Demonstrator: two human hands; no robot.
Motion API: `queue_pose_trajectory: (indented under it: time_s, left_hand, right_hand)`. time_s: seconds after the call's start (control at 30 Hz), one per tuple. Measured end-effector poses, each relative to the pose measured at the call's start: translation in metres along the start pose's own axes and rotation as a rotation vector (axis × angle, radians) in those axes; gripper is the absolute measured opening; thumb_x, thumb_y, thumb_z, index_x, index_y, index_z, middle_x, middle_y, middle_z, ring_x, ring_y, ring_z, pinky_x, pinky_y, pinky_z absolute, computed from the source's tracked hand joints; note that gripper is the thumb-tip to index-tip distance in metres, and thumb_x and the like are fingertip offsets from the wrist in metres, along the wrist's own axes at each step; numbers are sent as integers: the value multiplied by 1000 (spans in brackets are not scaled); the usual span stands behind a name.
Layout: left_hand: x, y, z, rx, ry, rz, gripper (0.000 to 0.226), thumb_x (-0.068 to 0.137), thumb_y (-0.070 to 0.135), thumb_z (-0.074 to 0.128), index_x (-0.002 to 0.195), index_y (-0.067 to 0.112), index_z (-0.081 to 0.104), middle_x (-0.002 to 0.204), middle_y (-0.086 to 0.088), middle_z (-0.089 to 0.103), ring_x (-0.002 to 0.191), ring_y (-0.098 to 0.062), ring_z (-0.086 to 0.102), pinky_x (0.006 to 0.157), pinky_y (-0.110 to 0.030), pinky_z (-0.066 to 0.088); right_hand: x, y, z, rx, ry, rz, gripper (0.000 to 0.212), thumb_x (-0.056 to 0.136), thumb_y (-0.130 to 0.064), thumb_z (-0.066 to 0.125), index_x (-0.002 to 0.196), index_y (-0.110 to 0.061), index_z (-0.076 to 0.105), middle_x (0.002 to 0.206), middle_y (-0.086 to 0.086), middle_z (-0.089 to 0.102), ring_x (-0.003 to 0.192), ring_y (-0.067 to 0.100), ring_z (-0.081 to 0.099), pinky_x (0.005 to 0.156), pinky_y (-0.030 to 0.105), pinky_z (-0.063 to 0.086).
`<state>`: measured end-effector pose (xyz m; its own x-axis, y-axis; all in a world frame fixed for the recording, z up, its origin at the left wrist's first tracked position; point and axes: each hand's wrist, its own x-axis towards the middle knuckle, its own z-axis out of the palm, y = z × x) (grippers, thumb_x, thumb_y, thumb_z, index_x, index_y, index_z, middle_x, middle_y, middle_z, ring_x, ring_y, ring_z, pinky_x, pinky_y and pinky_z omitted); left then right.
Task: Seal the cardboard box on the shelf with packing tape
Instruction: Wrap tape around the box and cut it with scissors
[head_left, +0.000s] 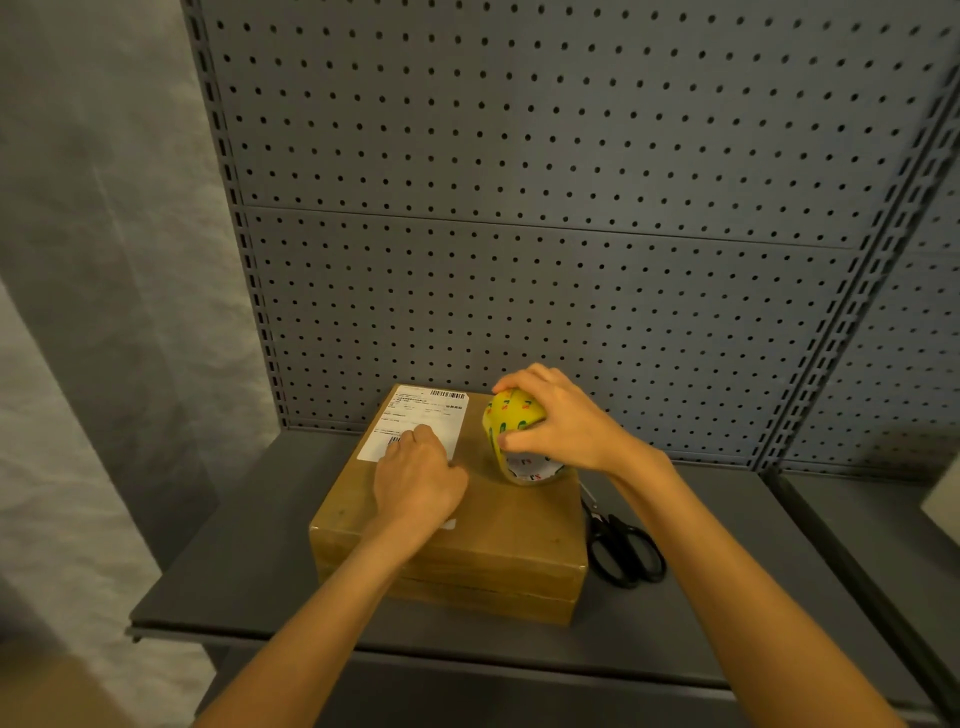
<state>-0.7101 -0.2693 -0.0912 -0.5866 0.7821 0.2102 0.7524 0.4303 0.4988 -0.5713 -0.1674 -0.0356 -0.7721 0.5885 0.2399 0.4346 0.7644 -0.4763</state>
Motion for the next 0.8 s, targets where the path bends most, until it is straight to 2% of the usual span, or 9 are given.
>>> queue_pose_trajectory:
  time_s: [0.23,0.37,0.43,0.5,0.57,0.63,0.7,0.8]
  left_hand:
    - [-6,-1,2,71,83,83,28,97,31,47,116,12,49,119,-6,55,110,-22,49,89,-31,39]
    - [-14,-2,0,89,90,356,28,98,29,46,124,18,44,125,1,46,113,-14,41,93,-25,36]
    - [-19,-2,-2,14,-12,484,35,99,33,42,131,19,40,131,3,42,118,-10,37,96,-22,34]
    - [-23,-4,-5,-23,-161,498,47,100,38,34,143,18,28,147,2,32,134,-10,28,107,-24,26]
    - [-25,-5,-7,71,-268,489,58,101,43,25,151,19,9,159,1,10,144,-10,8,114,-24,8]
    - [-26,-4,-6,180,-337,498,62,100,47,16,150,18,-6,159,2,-7,145,-6,-6,114,-22,-4]
    - [-27,-1,-7,234,-375,496,64,99,50,11,149,17,-11,158,1,-13,144,-5,-10,113,-21,-8]
    - [-26,0,-8,260,-419,484,65,98,52,9,148,17,-14,157,2,-15,143,-5,-12,114,-21,-7]
  right_hand:
    - [-1,1,-2,-14,-18,-5,59,77,-38,73,128,-30,46,116,-12,40,116,8,33,88,25,31]
    - [-6,7,-7,49,-66,7,82,69,-50,76,139,-36,38,136,-12,34,126,7,27,99,27,29]
    - [-8,7,-6,91,-46,2,89,67,-47,79,142,-36,34,144,-11,28,128,5,26,104,28,29]
    - [-10,7,-5,146,0,11,95,65,-40,83,145,-34,31,146,-11,28,127,4,28,103,27,31]
    - [-14,9,-4,189,43,38,98,65,-32,84,146,-33,28,146,-10,30,128,5,30,103,26,31]
    - [-18,15,0,221,80,75,98,68,-23,84,147,-29,26,147,-7,32,130,8,32,102,24,31]
    - [-21,22,6,247,127,130,92,75,-14,78,148,-24,23,146,-1,37,131,13,37,101,25,34]
    - [-24,30,17,252,208,239,69,90,-6,61,148,-18,26,141,6,46,129,23,44,102,33,39]
